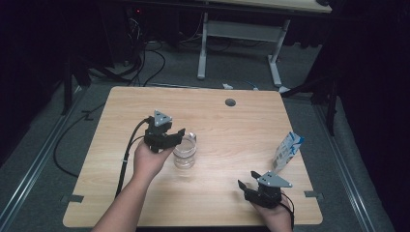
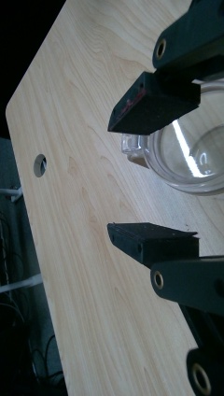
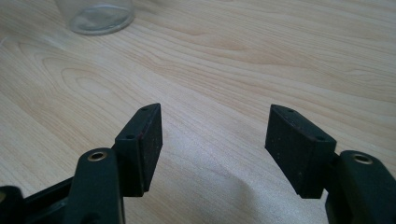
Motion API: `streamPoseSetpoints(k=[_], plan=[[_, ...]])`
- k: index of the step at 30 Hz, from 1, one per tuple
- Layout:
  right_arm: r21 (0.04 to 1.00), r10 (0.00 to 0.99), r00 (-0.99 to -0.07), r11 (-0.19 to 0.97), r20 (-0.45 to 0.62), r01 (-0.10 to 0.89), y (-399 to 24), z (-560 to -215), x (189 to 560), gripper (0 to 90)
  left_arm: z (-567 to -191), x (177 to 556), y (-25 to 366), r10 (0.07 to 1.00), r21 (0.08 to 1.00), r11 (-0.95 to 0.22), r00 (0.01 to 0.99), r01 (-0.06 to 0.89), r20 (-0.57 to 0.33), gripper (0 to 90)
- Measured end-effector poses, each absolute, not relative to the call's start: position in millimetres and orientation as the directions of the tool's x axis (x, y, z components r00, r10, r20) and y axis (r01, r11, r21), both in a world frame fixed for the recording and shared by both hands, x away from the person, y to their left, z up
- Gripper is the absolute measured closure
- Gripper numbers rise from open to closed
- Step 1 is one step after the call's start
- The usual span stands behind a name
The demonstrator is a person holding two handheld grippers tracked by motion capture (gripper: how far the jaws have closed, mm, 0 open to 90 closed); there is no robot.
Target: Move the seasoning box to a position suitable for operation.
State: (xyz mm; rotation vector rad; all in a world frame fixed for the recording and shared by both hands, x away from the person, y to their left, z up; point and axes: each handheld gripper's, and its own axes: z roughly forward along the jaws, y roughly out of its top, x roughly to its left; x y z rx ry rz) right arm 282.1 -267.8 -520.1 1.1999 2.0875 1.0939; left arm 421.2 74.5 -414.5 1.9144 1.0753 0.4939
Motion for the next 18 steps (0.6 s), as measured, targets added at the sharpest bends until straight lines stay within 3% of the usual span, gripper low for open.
streamPoseSetpoints(k=[4, 9, 10, 16, 17, 18], plan=[[0.829, 0.868, -0.496, 0.296, -0.027, 0.474, -266, -520, 282, 36.4, -418, 428, 66, 0.824, 0.824, -0.263, 0.560, 0.502, -0.078, 47.0], [0.829, 0.867, -0.498, 0.299, -0.029, 0.473, -265, -520, 282, 36.3, -421, 431, 59, 0.820, 0.825, -0.261, 0.566, 0.501, -0.084, 56.5], [0.829, 0.867, -0.498, 0.301, -0.032, 0.471, -265, -520, 281, 36.3, -423, 435, 56, 0.811, 0.815, -0.248, 0.572, 0.523, -0.120, 61.6], [0.829, 0.867, -0.498, 0.301, -0.033, 0.471, -265, -520, 281, 36.2, -425, 437, 49, 0.819, 0.801, -0.285, 0.568, 0.526, -0.082, 82.8], [0.829, 0.866, -0.499, 0.301, -0.031, 0.471, -265, -520, 281, 36.2, -426, 438, 48, 0.822, 0.804, -0.289, 0.565, 0.519, -0.070, 82.8], [0.828, 0.865, -0.500, 0.304, -0.034, 0.471, -264, -520, 281, 36.2, -428, 441, 47, 0.825, 0.796, -0.287, 0.560, 0.533, -0.078, 89.8]])
